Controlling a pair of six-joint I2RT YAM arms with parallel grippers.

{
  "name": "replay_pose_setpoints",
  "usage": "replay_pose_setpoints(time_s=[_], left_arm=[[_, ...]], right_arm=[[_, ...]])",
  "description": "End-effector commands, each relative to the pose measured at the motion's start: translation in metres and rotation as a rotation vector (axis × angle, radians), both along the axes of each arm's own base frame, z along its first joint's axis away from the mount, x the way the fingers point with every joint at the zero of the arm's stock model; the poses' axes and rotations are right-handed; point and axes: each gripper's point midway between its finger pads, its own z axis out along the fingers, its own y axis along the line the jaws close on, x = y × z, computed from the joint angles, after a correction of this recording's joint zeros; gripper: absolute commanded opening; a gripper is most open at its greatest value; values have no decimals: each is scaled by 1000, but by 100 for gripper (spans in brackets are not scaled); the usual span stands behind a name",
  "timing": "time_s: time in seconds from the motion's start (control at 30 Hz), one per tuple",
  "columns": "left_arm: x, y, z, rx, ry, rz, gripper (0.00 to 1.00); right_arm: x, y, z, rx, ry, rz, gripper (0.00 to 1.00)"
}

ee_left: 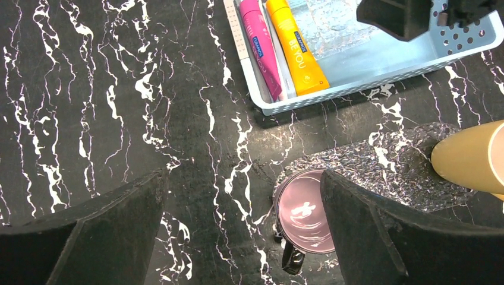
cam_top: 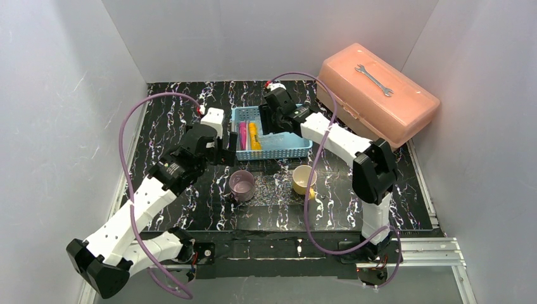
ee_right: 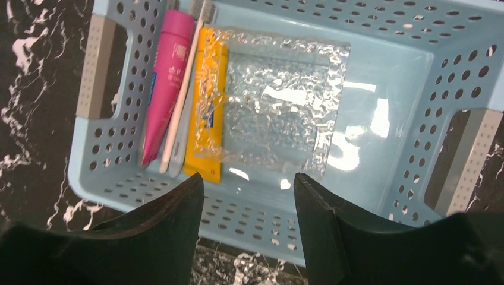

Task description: Prepare toiletry sets of a toothbrush and toothpaste on the tray

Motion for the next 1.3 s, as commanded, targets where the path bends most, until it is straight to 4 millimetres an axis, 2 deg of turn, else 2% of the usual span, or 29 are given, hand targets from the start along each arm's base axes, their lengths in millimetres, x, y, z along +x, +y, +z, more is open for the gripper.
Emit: replay_pose_setpoints(time_s=[0.0, 0.3, 0.67, 1.0, 1.17, 1.27], left_arm=[[0, 4, 5, -36, -56, 20, 98], [-2, 14, 5, -16, -77, 48, 98], [-2, 13, 5, -9, -78, 33, 98], [-2, 11, 1, 4, -62, 19, 98], [-2, 11, 0, 8, -57, 17, 98], [-2, 11, 0, 8, -57, 17, 98]], right_arm=[[18, 3, 8, -19, -44, -65, 64], [29, 9, -10, -54, -38, -98, 60], [34, 17, -34, -76, -8, -107, 55], [37, 14, -40, -99, -21, -134, 39], [37, 15, -39, -104, -32, -141, 21], [37, 17, -32, -98, -49, -146, 11]])
